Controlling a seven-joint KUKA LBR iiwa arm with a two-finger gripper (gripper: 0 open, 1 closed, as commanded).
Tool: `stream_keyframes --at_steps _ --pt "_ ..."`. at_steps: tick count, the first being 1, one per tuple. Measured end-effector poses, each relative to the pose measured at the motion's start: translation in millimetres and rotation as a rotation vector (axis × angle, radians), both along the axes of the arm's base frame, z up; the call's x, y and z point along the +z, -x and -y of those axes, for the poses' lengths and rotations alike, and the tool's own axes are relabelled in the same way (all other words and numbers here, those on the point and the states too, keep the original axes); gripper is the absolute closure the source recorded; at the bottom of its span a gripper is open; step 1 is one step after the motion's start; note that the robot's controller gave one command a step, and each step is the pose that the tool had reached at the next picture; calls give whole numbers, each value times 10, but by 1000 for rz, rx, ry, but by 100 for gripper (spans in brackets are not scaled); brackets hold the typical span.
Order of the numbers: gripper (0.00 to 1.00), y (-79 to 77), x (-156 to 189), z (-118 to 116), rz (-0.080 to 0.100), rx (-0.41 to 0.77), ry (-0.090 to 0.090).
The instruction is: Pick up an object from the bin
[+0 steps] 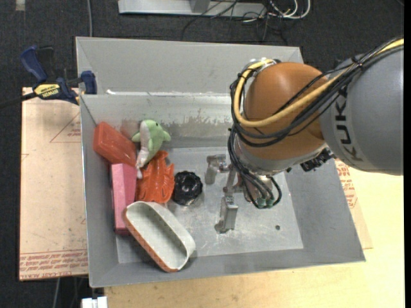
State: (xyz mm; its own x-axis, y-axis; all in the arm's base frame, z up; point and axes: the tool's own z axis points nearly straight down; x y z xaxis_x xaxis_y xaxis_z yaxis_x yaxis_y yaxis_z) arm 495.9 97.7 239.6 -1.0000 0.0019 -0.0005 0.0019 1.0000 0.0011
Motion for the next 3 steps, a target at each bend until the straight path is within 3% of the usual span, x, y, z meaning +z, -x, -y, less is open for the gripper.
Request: stream_keyframes --at_steps 1,2,3 --pt "0 0 0 0 0 0 0" --pt "0 -134 -1087 -430 5 -4 -2" --pt "0 -364 -1061 -621 0 61 0"
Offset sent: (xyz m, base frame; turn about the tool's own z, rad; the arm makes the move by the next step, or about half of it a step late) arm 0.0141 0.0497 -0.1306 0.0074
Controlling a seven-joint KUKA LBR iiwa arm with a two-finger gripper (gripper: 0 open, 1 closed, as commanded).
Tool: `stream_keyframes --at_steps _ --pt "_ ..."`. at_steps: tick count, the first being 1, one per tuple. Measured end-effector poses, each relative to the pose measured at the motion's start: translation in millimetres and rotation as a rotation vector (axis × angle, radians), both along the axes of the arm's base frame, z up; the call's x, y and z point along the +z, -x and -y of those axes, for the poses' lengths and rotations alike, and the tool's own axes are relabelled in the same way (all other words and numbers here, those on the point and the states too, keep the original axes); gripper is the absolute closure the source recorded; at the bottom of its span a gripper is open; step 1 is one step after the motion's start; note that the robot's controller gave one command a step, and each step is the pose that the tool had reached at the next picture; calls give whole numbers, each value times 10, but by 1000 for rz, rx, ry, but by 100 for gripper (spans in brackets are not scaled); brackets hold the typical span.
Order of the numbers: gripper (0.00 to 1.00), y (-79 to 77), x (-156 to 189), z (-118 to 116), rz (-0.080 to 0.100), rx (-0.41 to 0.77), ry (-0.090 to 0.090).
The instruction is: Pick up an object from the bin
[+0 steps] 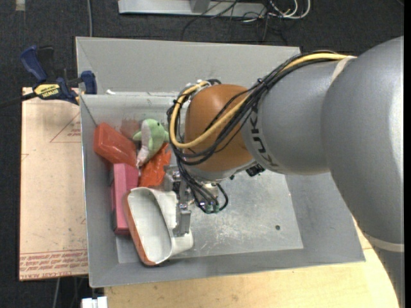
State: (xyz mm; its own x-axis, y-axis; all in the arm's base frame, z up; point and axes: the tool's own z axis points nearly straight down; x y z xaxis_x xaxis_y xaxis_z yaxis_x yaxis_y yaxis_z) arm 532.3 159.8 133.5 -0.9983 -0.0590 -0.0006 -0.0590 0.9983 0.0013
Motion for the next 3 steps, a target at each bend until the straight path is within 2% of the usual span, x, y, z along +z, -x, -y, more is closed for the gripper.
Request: stream_keyframes --at_steps 1,2,3 --pt "0 23 -142 274 7 321 -2" --pt "0 -68 557 19 5 11 -2" --pt "0 77 1040 172 8 432 -3"
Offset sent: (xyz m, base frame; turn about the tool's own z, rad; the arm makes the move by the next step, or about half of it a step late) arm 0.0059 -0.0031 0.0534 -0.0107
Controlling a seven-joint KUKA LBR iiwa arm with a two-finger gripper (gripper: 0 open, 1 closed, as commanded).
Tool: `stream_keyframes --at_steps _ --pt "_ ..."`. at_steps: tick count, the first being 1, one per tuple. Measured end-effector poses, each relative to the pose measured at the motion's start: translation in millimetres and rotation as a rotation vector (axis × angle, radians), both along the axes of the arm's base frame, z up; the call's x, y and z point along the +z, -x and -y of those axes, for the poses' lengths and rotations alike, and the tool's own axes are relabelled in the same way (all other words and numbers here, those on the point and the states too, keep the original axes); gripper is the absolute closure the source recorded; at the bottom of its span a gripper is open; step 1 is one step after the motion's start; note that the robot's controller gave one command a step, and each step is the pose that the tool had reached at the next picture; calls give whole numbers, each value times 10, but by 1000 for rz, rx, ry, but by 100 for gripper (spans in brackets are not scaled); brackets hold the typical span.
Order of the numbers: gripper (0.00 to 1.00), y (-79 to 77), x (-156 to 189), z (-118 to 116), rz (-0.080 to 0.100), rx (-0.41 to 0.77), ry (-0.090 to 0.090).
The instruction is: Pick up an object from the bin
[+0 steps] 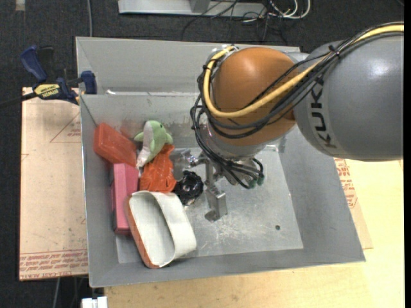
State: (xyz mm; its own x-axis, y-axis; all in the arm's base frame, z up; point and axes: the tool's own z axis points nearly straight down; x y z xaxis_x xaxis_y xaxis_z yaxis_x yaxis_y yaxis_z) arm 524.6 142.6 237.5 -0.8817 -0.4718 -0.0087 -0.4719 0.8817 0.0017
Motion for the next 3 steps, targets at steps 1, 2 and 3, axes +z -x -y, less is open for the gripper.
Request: stream_keyframes --at_steps 1,2,3 --pt "0 -160 240 113 3 -18 0" --pt "0 -328 -341 -9 0 301 0" --pt "0 -626 -636 -274 7 266 -1"
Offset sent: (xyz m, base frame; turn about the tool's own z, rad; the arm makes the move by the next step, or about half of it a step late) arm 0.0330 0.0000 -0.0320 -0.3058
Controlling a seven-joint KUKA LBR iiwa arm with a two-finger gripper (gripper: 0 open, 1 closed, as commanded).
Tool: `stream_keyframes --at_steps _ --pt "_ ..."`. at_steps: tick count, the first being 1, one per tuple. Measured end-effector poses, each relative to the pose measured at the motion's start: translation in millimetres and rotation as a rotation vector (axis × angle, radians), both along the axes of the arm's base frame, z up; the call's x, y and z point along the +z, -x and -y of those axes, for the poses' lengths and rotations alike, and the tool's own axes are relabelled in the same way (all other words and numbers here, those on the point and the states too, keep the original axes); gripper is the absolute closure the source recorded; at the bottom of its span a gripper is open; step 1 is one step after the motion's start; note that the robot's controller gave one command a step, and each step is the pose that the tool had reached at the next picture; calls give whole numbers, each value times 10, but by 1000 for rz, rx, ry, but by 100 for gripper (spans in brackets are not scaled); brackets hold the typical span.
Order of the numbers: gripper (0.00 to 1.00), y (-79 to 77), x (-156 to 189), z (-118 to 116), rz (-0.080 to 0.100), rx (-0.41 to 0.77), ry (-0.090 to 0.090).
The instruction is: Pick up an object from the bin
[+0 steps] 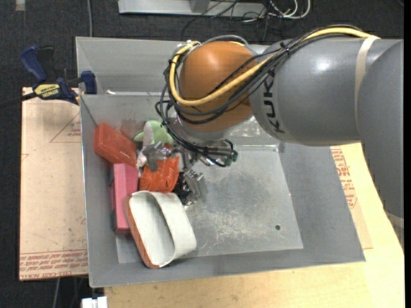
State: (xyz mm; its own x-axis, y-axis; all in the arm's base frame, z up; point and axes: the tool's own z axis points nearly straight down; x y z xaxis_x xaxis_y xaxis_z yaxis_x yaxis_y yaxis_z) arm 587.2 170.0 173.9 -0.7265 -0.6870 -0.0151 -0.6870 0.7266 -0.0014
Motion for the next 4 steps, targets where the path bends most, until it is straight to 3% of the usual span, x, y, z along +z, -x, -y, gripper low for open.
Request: stream_keyframes --at_steps 1,2,3,4 --pt "0 -93 -573 -17 -8 215 3" --pt "100 -215 -613 -22 5 198 -1" --pt "100 -215 -613 -22 5 198 -2" --pt "100 -211 -227 60 12 260 -3"
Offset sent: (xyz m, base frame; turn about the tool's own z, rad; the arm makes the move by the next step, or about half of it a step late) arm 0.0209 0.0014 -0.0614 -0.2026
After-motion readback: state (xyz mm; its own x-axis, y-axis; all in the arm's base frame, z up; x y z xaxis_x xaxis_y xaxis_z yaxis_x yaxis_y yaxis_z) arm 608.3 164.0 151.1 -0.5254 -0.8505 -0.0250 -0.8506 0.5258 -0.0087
